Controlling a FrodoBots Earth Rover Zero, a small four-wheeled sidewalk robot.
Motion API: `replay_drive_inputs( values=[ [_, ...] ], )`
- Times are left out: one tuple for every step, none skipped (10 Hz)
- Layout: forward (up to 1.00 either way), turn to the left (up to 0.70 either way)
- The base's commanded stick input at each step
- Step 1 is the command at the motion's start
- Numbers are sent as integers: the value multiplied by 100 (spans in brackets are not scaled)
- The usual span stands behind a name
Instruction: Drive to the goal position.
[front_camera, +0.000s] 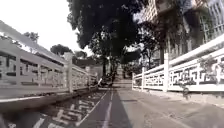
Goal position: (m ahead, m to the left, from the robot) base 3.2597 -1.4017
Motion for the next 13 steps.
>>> replay_drive_inputs(
  values=[
    [70,0],
    [70,0],
    [70,0],
    [70,0],
    [70,0],
    [70,0],
    [70,0],
    [70,0],
    [70,0],
    [70,0],
    [70,0],
    [70,0],
    [70,0]
  ],
)
